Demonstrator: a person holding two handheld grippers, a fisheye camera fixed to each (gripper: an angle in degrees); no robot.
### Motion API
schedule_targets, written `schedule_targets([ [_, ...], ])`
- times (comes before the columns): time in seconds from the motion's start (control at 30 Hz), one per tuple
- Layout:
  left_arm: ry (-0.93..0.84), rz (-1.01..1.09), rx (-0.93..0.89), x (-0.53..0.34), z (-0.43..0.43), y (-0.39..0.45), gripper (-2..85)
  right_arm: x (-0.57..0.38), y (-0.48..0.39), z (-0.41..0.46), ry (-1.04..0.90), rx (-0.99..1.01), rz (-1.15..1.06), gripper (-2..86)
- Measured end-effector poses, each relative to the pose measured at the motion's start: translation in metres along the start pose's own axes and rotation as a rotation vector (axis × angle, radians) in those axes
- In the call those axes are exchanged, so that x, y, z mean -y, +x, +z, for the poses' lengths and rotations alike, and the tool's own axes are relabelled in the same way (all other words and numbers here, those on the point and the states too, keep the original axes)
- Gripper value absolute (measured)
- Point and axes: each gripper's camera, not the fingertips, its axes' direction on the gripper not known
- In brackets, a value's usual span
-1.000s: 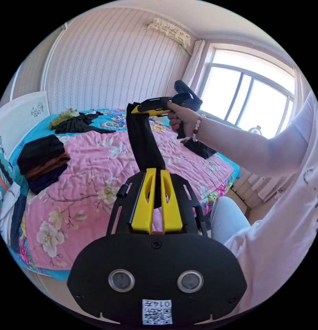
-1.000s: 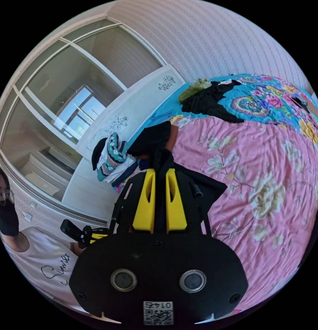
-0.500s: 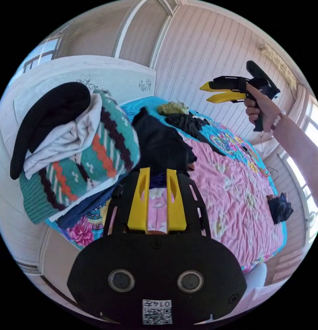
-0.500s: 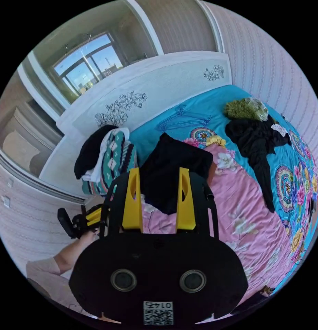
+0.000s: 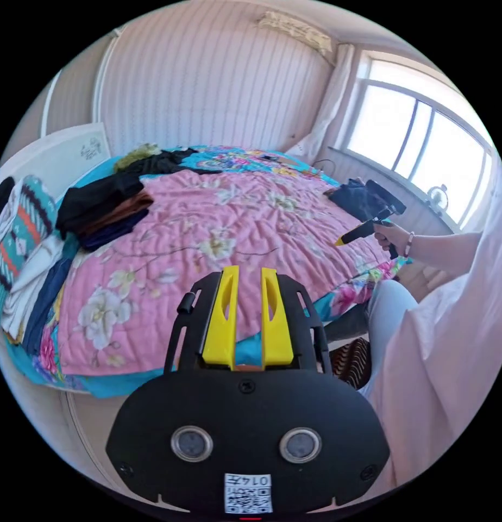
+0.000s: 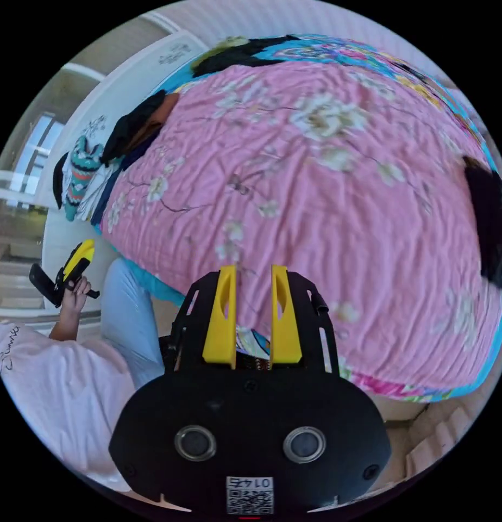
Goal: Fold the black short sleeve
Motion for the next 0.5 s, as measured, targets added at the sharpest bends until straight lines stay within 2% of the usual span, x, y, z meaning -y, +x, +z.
schedule_targets([
  [0.1, -0.026, 0.095, -0.140, 0.030, 0.031, 0.041, 6.3, -0.060, 0.070, -0.057, 0.159, -0.108, 0.140, 9.5],
  [0.2, -0.076, 0.218, -0.194, 0.062, 0.066, 0.084, 7.0, -0.091, 0.127, -0.101, 0.217, -0.176, 0.205, 10.9],
  [0.5, -0.101, 0.437, -0.281, 0.164, 0.171, 0.212, 7.7, -0.086, 0.270, -0.234, 0.395, -0.168, 0.215, 12.1],
])
